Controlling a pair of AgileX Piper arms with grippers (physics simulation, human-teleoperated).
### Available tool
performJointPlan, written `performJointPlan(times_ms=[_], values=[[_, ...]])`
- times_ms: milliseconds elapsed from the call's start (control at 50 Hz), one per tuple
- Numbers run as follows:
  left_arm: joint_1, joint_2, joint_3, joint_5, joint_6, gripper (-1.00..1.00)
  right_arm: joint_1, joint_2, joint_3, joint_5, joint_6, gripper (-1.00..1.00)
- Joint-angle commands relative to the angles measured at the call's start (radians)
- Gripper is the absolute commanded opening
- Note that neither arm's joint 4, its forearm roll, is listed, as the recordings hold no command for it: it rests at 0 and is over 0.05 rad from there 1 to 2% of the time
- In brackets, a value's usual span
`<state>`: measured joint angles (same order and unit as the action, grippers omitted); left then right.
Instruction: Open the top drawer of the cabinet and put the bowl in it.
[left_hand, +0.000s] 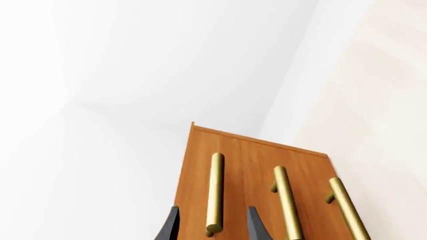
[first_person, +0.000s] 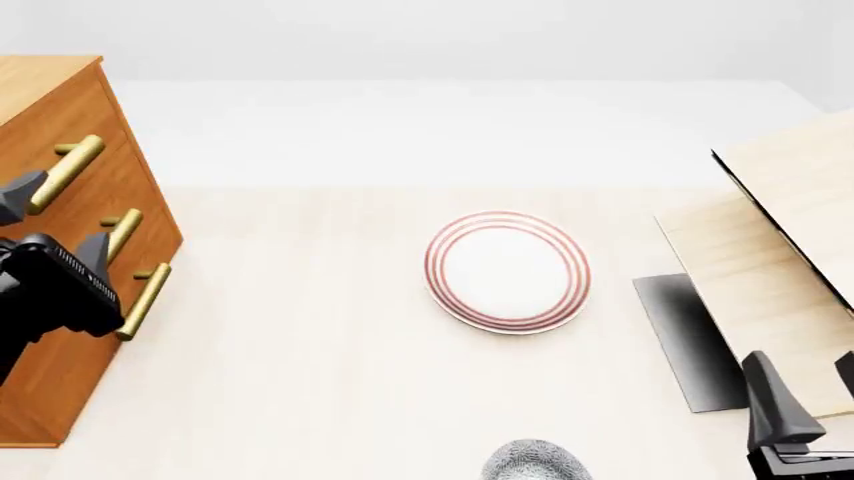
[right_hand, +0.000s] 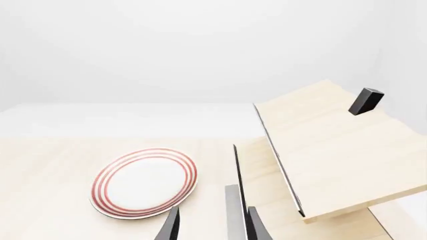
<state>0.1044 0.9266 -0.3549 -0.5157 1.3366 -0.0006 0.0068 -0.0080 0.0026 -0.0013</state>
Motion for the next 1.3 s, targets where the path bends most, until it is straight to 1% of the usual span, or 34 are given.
performJointPlan(times_ms=[20, 260, 460, 1000, 1300], values=[[0.019, 0.069, -0.007, -0.054, -0.007, 1.00, 0.000, 0.000, 0.000, 0.001, 0.000, 1.00], [0.026, 0.130, -0.023, -0.098, -0.012, 1.00, 0.000, -0.001, 0.000, 0.001, 0.000, 1.00], [0.055, 0.166, -0.018, -0.136, -0.015, 1.00, 0.000, -0.001, 0.000, 0.002, 0.000, 1.00], [0.102, 0.210, -0.015, -0.172, -0.029, 1.00, 0.000, 0.000, 0.000, 0.001, 0.000, 1.00], [0.122, 0.253, -0.039, -0.190, -0.037, 1.00, 0.000, -0.001, 0.004, -0.003, 0.000, 1.00]])
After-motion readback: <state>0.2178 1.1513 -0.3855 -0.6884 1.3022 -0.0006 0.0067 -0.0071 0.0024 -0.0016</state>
